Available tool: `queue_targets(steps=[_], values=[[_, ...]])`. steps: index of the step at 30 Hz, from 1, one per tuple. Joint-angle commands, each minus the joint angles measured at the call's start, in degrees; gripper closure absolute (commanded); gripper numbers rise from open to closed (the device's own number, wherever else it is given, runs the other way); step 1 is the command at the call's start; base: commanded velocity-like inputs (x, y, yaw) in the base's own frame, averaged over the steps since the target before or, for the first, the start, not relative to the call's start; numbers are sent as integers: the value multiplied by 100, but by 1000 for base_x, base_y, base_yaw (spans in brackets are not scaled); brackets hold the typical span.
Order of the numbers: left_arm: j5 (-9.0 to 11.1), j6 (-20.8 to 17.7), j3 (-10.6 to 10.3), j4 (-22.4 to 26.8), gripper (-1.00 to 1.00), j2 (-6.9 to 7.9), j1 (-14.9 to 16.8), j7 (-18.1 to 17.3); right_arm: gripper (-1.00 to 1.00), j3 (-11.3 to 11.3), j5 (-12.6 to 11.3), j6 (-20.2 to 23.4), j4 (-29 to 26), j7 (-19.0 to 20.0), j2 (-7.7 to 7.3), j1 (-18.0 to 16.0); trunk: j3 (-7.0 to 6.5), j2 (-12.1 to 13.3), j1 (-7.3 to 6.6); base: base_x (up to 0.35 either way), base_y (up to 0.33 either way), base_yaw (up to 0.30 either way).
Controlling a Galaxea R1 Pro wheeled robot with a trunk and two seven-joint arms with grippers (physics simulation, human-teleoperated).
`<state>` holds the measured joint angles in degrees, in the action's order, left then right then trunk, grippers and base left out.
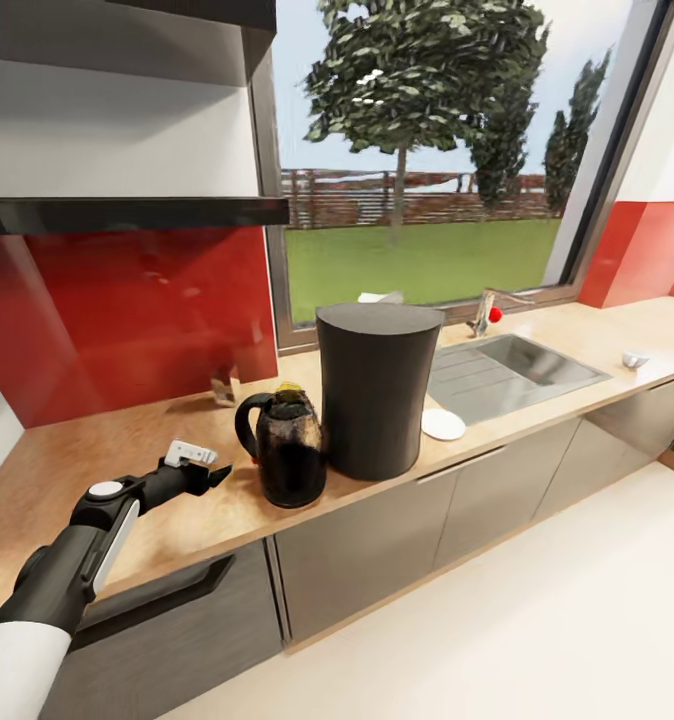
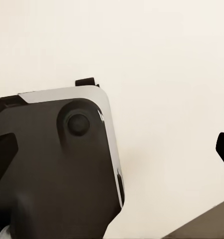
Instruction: Set up a coffee station on the kitchen countertop: keep the coffee maker on the countertop, move the bottle of coffee from the kitchen shelf to the counter next to the coffee maker, place a paper coffee filter on top of the coffee maker, put the saucer next to the coffee maker with the coffee cup on the saucer, and place the electric kettle next to the coffee maker.
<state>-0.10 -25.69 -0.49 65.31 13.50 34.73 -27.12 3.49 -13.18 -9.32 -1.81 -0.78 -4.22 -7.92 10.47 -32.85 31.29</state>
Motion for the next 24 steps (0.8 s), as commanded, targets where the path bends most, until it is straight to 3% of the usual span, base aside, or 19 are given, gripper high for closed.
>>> queue_targets(steps=[1, 10, 13, 17, 20, 24], values=[[0, -34, -4, 7, -100, 3, -1, -14, -100, 38, -44, -17, 2, -9, 0, -2, 10, -9, -1, -335, 0, 0], [7, -33, -20, 5, -100, -1, -28, -22, -100, 37, -44, -17, -10, 8, 0, -2, 7, -9, -1, -194, 0, -42], [24, 34, -19, 20, -100, -5, -256, -34, -100, 37, -44, -17, -15, 15, 5, -3, 5, -9, -1, -14, 0, -259], [49, 542, -27, 14, -100, -9, -478, -42, -100, 31, -45, -17, -20, 12, 8, -3, 5, -9, -1, -4, 0, -288], [85, 1200, -22, 2, -100, -15, -840, -53, -100, 37, -44, -23, -21, 14, 9, -3, 5, -9, -1, -1, 0, -297], [85, 1200, -22, 2, -100, -15, -840, -53, -100, 37, -44, -23, -21, 14, 9, -3, 5, -9, -1, -1, 0, -298]])
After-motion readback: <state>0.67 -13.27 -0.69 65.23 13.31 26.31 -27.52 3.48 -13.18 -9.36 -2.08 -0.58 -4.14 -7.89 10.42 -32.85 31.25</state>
